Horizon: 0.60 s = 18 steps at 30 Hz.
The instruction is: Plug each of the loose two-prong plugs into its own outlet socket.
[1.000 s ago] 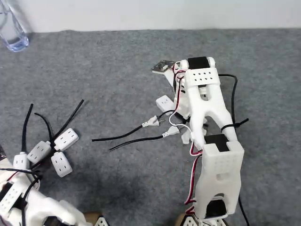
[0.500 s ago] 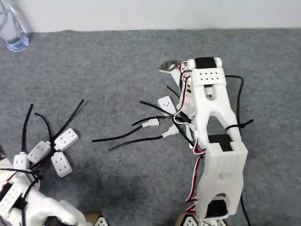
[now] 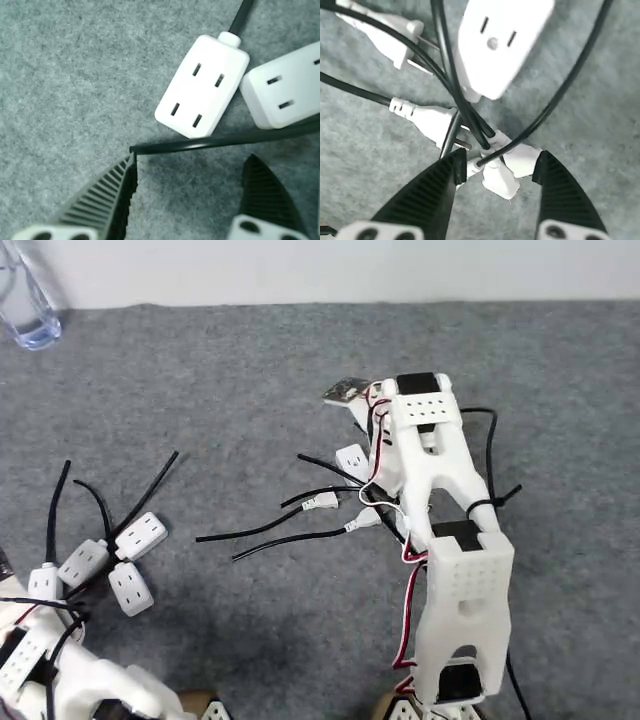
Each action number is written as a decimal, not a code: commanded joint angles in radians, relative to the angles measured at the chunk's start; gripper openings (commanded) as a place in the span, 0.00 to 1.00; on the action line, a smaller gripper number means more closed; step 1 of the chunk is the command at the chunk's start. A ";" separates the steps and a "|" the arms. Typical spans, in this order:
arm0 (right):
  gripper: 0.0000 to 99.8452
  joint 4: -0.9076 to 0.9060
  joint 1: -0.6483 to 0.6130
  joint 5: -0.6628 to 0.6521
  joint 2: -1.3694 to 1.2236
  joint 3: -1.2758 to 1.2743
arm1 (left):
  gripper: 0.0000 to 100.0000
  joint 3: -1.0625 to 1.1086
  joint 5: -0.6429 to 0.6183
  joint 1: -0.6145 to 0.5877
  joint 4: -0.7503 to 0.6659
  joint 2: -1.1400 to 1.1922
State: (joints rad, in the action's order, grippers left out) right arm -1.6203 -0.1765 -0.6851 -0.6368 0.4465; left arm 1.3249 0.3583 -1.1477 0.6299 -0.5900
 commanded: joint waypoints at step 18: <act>0.01 0.111 0.036 -0.132 -0.110 0.037 | 0.32 -0.002 0.009 0.002 -0.018 -0.015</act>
State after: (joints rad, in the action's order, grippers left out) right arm -1.5267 -0.1611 -0.8048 -0.7748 0.4695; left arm 1.3249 0.3583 -1.1477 0.6299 -0.5900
